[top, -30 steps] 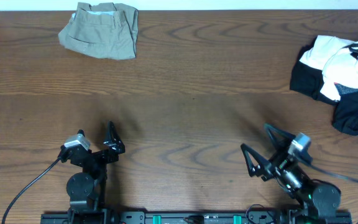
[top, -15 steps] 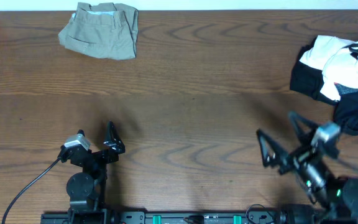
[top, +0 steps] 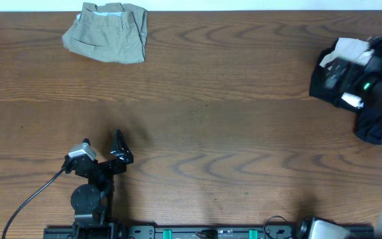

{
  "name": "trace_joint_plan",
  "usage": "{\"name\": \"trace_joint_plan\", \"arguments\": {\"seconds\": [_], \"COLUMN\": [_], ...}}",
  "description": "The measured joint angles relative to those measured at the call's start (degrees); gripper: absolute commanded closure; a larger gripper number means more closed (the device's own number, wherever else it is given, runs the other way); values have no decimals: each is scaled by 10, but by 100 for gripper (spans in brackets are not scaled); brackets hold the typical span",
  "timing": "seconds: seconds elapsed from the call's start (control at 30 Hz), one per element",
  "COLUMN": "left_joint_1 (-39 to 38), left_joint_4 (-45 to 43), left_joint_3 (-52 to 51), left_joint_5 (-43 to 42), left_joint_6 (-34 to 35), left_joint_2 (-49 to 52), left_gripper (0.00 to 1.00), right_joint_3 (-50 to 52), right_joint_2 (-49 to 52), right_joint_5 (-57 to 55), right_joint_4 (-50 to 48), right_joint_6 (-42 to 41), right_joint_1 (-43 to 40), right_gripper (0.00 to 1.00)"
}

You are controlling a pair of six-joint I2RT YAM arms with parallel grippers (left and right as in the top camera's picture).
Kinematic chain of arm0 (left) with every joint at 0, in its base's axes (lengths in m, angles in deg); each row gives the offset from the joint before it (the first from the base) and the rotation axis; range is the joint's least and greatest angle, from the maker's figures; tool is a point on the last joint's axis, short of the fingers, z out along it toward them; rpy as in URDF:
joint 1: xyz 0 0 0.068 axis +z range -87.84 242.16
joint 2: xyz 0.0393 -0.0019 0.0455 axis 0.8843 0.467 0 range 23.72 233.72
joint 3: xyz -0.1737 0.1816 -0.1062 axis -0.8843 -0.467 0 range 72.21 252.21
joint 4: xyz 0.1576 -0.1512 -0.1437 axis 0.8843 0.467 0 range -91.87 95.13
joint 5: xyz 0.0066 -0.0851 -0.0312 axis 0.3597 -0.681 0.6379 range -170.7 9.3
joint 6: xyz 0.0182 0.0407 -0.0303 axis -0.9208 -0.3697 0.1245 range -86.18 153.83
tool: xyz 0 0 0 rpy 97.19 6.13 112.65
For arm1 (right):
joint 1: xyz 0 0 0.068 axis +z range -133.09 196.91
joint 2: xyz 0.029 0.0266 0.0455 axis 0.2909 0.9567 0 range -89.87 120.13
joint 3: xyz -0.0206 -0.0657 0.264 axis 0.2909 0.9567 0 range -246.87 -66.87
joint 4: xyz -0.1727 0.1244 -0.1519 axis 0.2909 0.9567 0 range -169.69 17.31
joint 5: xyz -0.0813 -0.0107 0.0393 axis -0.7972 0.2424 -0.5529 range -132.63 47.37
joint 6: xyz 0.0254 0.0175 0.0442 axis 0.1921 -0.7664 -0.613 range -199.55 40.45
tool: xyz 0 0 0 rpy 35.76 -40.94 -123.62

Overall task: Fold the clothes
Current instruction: 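Reach the right gripper to the clothes pile and grasp the white shirt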

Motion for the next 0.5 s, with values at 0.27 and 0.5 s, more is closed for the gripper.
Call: {"name": "trace_joint_plan", "arguments": {"seconds": [0.27, 0.5], "left_joint_1": [0, 0], "left_joint_4": [0, 0], "left_joint_3": [0, 0], "left_joint_5": [0, 0], "left_joint_6": [0, 0], "left_joint_2": [0, 0], "left_gripper": [2, 2], "right_joint_3": [-103, -108], "right_joint_2": [152, 232], "right_joint_5": [31, 4], "right_joint_4": [-29, -91], "right_joint_6": [4, 7], "right_joint_1": [-91, -152], "right_gripper": [1, 1]}}
